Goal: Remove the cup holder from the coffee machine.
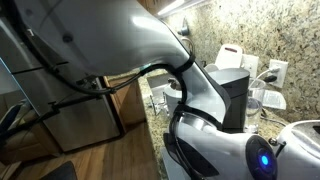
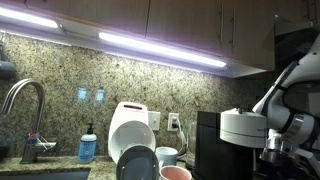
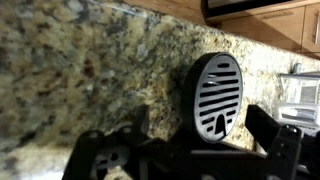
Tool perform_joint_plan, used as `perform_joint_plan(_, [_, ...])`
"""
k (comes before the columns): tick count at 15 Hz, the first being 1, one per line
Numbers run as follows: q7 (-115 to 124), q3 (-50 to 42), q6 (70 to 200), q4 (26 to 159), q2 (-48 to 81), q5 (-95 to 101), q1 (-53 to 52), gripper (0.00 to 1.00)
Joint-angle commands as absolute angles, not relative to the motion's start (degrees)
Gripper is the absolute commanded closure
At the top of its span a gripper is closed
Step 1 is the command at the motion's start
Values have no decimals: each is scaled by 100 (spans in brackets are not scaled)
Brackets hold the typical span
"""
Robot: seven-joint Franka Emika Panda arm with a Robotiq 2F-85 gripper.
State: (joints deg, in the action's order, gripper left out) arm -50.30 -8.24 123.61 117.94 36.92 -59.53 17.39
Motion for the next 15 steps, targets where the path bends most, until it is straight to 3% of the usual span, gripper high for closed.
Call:
perform_joint_plan(1, [-4877,-872,12234,11659,3746,-5850,1898,0])
perform_joint_plan(15, [-4906,-775,11964,11803,3668,-5875,2005,0])
